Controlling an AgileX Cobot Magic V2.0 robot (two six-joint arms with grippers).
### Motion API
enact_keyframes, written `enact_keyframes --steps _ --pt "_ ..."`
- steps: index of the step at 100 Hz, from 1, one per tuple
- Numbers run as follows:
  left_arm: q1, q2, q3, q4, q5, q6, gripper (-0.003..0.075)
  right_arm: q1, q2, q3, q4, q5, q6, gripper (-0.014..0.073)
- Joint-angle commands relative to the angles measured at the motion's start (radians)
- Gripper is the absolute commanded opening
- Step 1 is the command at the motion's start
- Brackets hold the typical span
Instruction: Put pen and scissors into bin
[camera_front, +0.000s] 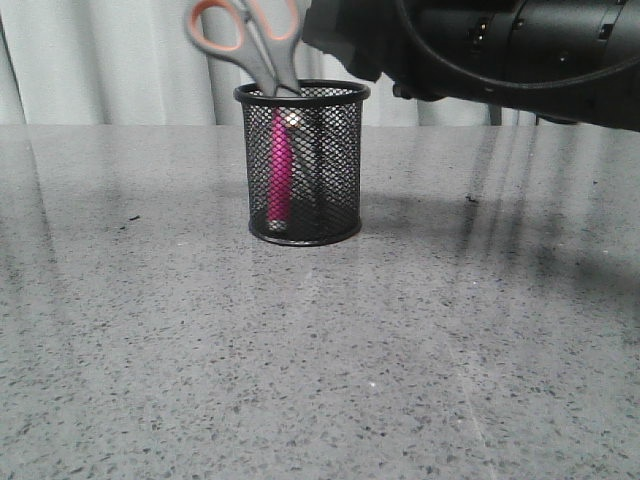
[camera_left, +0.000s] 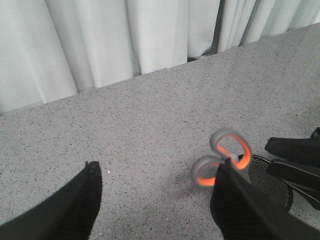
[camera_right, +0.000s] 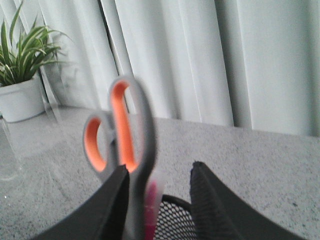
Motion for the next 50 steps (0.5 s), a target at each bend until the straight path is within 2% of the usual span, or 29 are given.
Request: enact_keyframes --steps 1,13,22,31,39,44,50 --pt "0.001 -0.026 -0.029 -0.036 -0.053 0.007 0.0439 -0.008 -0.044 -0.015 -0.003 -0.117 -0.005 0.0257" --pt "0.001 -0.030 -0.029 -0.032 -0.053 0.009 0.0399 -0.023 -0.077 -0.002 0.034 -0.127 -0.005 0.0237" --pt "0.001 -0.042 -0.029 -0.032 -0.055 0.009 0.0323 -0.054 -0.126 0.014 0.034 -0.127 -0.005 0.0139" --pt "0.001 -0.066 -0.029 -0.030 -0.058 0.015 0.0193 -0.091 -0.194 0.030 0.034 -0.106 -0.007 0.0020" --pt "0.001 -0.090 -0.027 -0.030 -0.058 0.048 0.0066 -0.121 -0.268 0.040 0.034 -0.009 -0.044 -0.0064" --pt "0.001 -0.109 -0.024 -0.030 -0.059 0.071 -0.0005 -0.133 -0.322 0.040 0.034 0.093 -0.083 -0.0070" --pt "0.001 -0.139 -0.006 -0.030 -0.075 0.089 -0.0020 -0.139 -0.398 0.040 0.034 0.230 -0.123 -0.0065"
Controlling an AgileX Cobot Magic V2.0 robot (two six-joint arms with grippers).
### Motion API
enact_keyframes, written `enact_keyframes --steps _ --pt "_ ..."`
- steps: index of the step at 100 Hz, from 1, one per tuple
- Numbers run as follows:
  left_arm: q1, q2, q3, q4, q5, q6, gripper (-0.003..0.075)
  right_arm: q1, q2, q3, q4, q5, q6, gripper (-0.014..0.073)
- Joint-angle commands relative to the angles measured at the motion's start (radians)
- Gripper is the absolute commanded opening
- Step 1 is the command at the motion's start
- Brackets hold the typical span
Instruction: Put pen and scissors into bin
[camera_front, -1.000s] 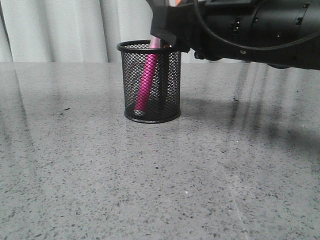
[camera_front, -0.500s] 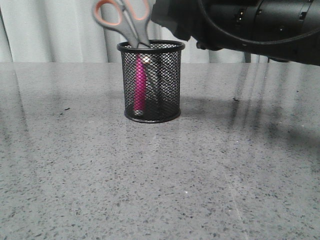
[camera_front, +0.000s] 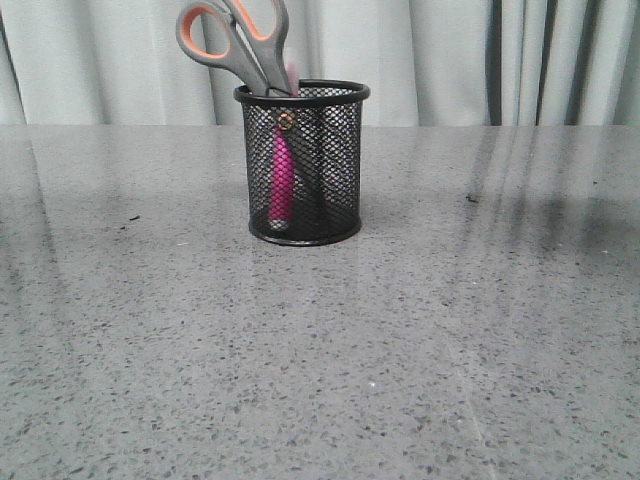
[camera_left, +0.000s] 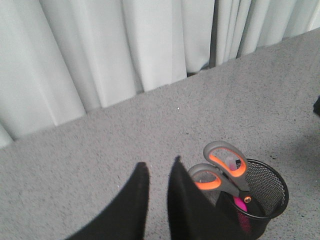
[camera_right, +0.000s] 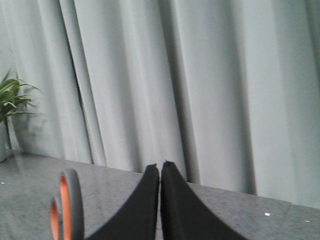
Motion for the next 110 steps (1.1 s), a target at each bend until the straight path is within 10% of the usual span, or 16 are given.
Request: enact_keyframes --steps 1,62,110 --pt "0.001 -0.059 -0.005 -0.030 -0.079 0.029 -0.0020 -0.019 -0.130 -0.017 0.005 0.143 -0.074 -0.0065" --pt "0.001 -0.659 0.746 -0.042 -0.593 0.047 -0.0020 -0.021 -0.775 -0.017 0.005 1.169 -0.134 -0.0065" --pt "0.001 -1.009 1.059 -0.097 -0.631 0.045 -0.0020 -0.021 -1.243 0.293 -0.012 1.107 -0.134 -0.0065"
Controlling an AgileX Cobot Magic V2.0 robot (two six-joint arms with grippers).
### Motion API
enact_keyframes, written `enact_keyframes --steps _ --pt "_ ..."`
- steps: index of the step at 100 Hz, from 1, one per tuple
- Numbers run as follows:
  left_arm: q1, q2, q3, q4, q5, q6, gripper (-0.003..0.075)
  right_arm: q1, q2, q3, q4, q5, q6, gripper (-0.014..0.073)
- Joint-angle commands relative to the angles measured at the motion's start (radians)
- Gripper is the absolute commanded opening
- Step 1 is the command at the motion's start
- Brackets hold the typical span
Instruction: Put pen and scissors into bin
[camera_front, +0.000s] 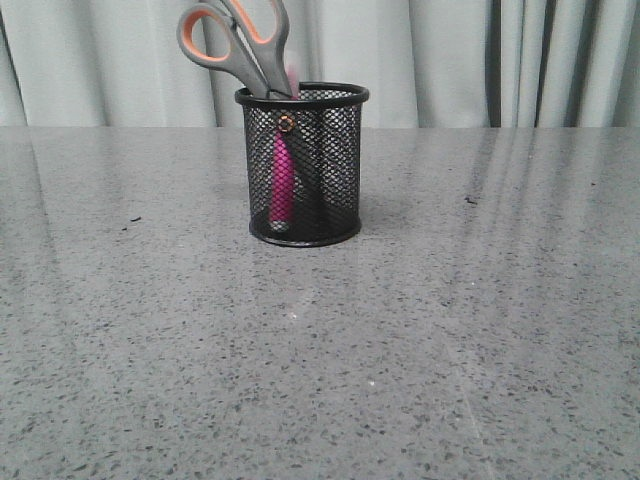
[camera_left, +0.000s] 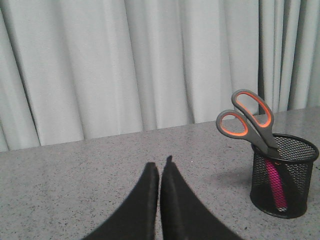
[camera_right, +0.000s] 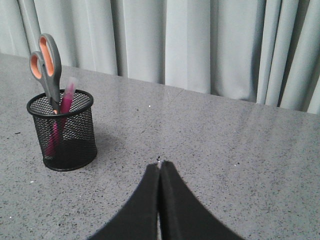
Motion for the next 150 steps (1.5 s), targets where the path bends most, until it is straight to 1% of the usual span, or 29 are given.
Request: enact_keyframes --steps 1,19,37,51,150 --pt "0.001 -0.025 0.003 -0.037 -0.066 -0.003 -0.0020 -0.005 -0.075 0.029 -0.016 -0.123 -0.011 -0.0065" --pt "0.001 -0.056 0.053 -0.048 -0.062 -0.003 -0.0020 -0.005 -0.208 0.109 -0.016 -0.109 -0.011 -0.0065" --pt "0.001 -0.056 0.070 -0.069 -0.092 -0.003 -0.0020 -0.005 -0.197 0.111 -0.016 -0.161 -0.011 -0.0065" --pt "0.001 -0.056 0.070 -0.076 -0.117 -0.003 -0.0020 -0.005 -0.197 0.111 -0.016 -0.161 -0.011 -0.0065" --pt "0.001 -0.056 0.070 -0.078 -0.117 -0.003 -0.0020 -0.005 -0.197 0.111 -0.016 -0.159 -0.011 -0.0065"
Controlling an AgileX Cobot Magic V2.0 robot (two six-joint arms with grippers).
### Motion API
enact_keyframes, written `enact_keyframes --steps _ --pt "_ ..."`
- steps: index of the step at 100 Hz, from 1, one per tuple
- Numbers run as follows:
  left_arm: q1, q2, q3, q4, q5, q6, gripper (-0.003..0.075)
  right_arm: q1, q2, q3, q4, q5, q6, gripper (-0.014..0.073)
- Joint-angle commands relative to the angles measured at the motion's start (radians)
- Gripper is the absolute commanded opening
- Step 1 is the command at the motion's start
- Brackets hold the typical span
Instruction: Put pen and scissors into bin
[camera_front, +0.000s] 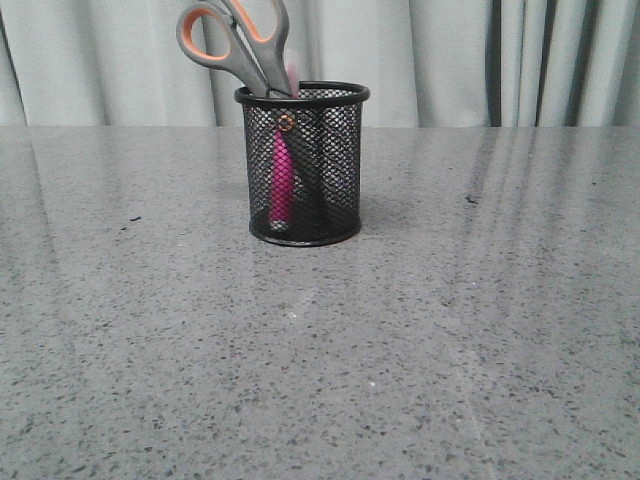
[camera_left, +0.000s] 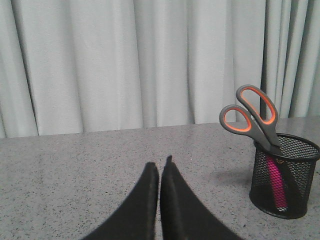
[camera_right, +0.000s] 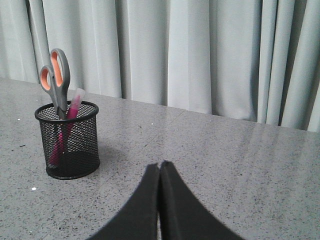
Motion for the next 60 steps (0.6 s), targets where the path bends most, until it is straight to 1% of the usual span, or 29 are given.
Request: enact_keyframes --steps 1,13,19,22,27,32,37,43,60 --pt "0.001 0.012 -0.024 -0.023 -0.065 -0.003 -0.0020 -0.005 -0.016 -0.026 -0.014 -0.085 -0.008 -0.0065" --pt "0.001 0.012 -0.017 -0.017 -0.075 -0.003 -0.0020 -0.005 -0.016 -0.026 -0.014 -0.085 -0.008 -0.0065" --pt "0.005 0.012 -0.002 0.034 -0.112 -0.034 -0.0020 -0.005 -0.016 -0.026 -0.014 -0.085 -0.008 -0.0065" --pt "0.009 0.012 0.006 0.094 -0.125 -0.092 -0.0020 -0.005 -0.016 -0.026 -0.014 -0.085 -0.008 -0.0065" --pt "0.025 0.012 0.026 0.241 -0.149 -0.271 -0.0020 -0.005 -0.016 -0.026 -0.014 -0.085 -0.008 -0.0065" --pt "0.042 0.012 0.054 0.396 -0.186 -0.415 -0.0020 -0.005 -0.016 -0.026 -0.014 -0.085 -0.008 -0.0065" --pt "0.059 0.009 0.088 0.459 -0.233 -0.490 -0.0020 -0.005 -0.016 -0.026 -0.014 -0.085 -0.008 -0.0065" --pt "0.074 -0.006 0.130 0.478 -0.262 -0.496 -0.0020 -0.005 -0.016 -0.026 -0.014 -0.085 -0.008 -0.0065" --pt "0.074 -0.080 0.230 0.524 -0.257 -0.498 -0.0020 -0.005 -0.016 -0.026 -0.014 -0.085 -0.008 -0.0065"
